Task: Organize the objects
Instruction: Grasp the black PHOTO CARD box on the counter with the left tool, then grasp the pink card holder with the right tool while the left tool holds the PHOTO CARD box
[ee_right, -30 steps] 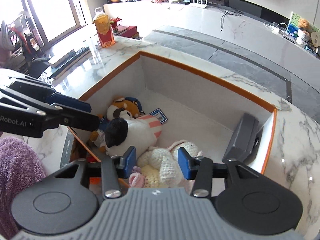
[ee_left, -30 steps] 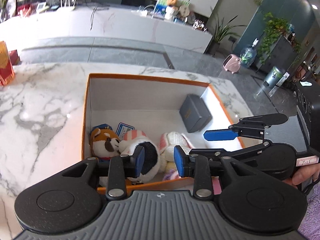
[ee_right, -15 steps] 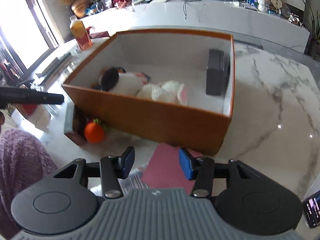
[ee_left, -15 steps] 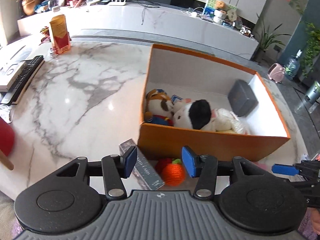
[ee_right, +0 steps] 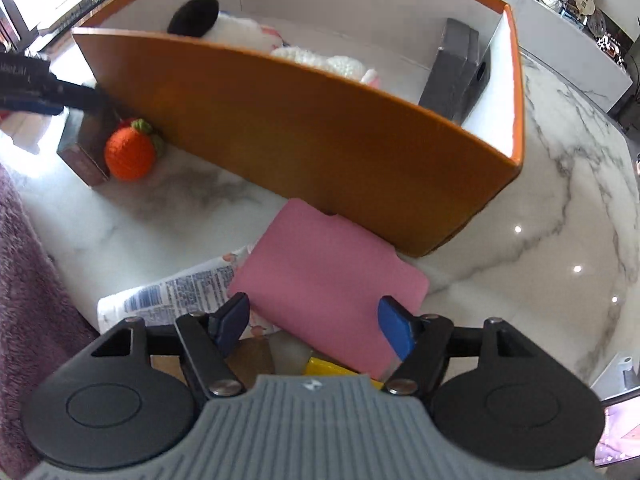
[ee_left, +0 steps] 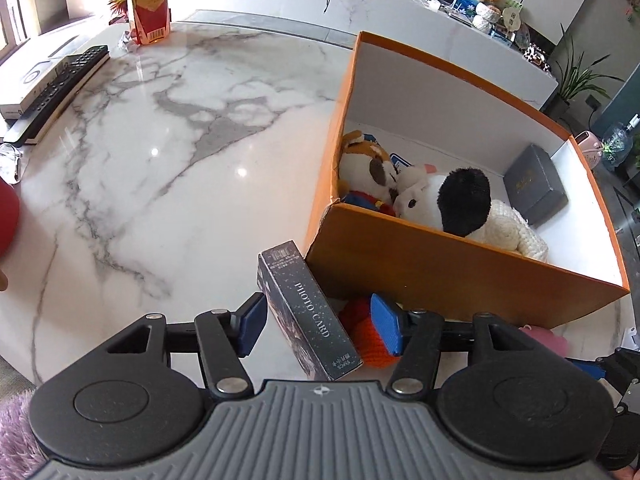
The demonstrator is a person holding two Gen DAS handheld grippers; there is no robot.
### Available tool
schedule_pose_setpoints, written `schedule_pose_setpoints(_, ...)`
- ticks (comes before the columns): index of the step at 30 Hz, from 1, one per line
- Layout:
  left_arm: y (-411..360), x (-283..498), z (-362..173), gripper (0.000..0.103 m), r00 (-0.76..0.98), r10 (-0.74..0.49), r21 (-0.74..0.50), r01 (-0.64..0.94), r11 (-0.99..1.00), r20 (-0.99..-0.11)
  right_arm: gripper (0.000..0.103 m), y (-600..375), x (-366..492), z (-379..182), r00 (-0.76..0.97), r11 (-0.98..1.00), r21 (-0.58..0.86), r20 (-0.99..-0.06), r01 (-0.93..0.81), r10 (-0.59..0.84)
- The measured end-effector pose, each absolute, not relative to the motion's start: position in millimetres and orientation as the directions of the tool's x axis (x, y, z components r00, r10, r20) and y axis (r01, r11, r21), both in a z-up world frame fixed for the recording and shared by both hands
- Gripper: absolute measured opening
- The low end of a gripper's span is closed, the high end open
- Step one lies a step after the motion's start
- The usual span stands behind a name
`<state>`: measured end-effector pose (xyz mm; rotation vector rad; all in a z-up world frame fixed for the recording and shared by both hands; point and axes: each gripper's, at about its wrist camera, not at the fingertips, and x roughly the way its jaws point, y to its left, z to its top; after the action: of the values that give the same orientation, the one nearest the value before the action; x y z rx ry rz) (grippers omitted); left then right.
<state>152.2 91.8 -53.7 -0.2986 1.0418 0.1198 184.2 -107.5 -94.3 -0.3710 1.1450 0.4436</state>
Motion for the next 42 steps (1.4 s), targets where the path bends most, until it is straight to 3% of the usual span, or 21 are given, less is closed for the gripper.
schedule_pose_setpoints(9, 92.9, 160.5, -65.0, 0.068, 0.473, -0.056, -0.195, -0.252, 0.948, -0.88, 0.091, -96.1, 184.2, -105.2, 0.364, 0.814, -0.124, -0.924, -0.568, 0.113)
schedule_pose_setpoints(13, 94.9, 162.0, -70.0, 0.067, 0.46, -0.071, -0.211, -0.261, 0.942, -0.885, 0.089, -96.9, 181.4, -106.7, 0.378, 0.801, -0.143, -0.919, -0.581, 0.11)
schedule_pose_setpoints(17, 95.5, 162.8, -72.5, 0.062, 0.452, -0.075, -0.214, -0.265, 0.94, -0.889, 0.073, -97.4, 174.7, -104.2, 0.399, 0.783, -0.182, -0.912, -0.594, 0.09)
schedule_pose_setpoints(19, 96.5, 162.5, -72.9, 0.05, 0.447, -0.066, -0.205, -0.27, 0.941, -0.892, 0.065, -97.1, 169.8, -101.2, 0.404, 0.774, -0.185, -0.91, -0.606, 0.098)
schedule_pose_setpoints(20, 97.2, 162.3, -72.8, 0.046, 0.444, -0.055, -0.194, -0.274, 0.942, -0.895, 0.056, -96.5, 167.1, -99.3, 0.405, 0.768, -0.188, -0.909, -0.612, 0.1)
schedule_pose_setpoints(22, 100.2, 161.6, -72.5, 0.042, 0.442, -0.062, -0.202, -0.278, 0.939, -0.895, 0.029, -95.7, 161.2, -93.3, 0.4, 0.761, -0.178, -0.909, -0.624, 0.115)
schedule_pose_setpoints(23, 101.0, 161.0, -71.9, 0.041, 0.441, -0.063, -0.203, -0.278, 0.939, -0.896, 0.002, -96.6, 160.5, -90.1, 0.398, 0.768, -0.17, -0.91, -0.618, 0.119)
schedule_pose_setpoints(24, 101.2, 160.6, -71.3, 0.036, 0.438, -0.058, -0.197, -0.28, 0.939, -0.897, 0.0, -99.1, 162.1, -88.4, 0.383, 0.78, -0.149, -0.915, -0.608, 0.123)
schedule_pose_setpoints(28, 104.8, 157.2, -70.4, 0.027, 0.428, -0.035, -0.173, -0.288, 0.942, -0.903, 0.0, -98.7, 163.6, -86.7, 0.385, 0.794, -0.143, -0.915, -0.59, 0.121)
schedule_pose_setpoints(34, 108.5, 146.5, -69.8, 0.027, 0.422, -0.064, -0.194, -0.273, 0.942, -0.904, 0.004, -105.0, 161.9, -82.7, 0.4, 0.796, -0.143, -0.907, -0.588, 0.133)
schedule_pose_setpoints(37, 101.5, 139.5, -65.0, 0.027, 0.43, -0.074, -0.192, -0.237, 0.952, -0.9, 0.01, -110.6, 165.7, -81.0, 0.407, 0.799, -0.154, -0.905, -0.582, 0.122)
schedule_pose_setpoints(41, 91.0, 130.9, -56.1, 0.027, 0.44, -0.105, -0.206, -0.188, 0.96, -0.892, 0.034, -117.6, 169.3, -80.1, 0.42, 0.791, -0.181, -0.902, -0.585, 0.104)
schedule_pose_setpoints(42, 88.0, 129.6, -54.2, 0.027, 0.442, -0.113, -0.209, -0.175, 0.962, -0.89, 0.034, -119.3, 170.4, -81.3, 0.419, 0.785, -0.188, -0.902, -0.59, 0.099)
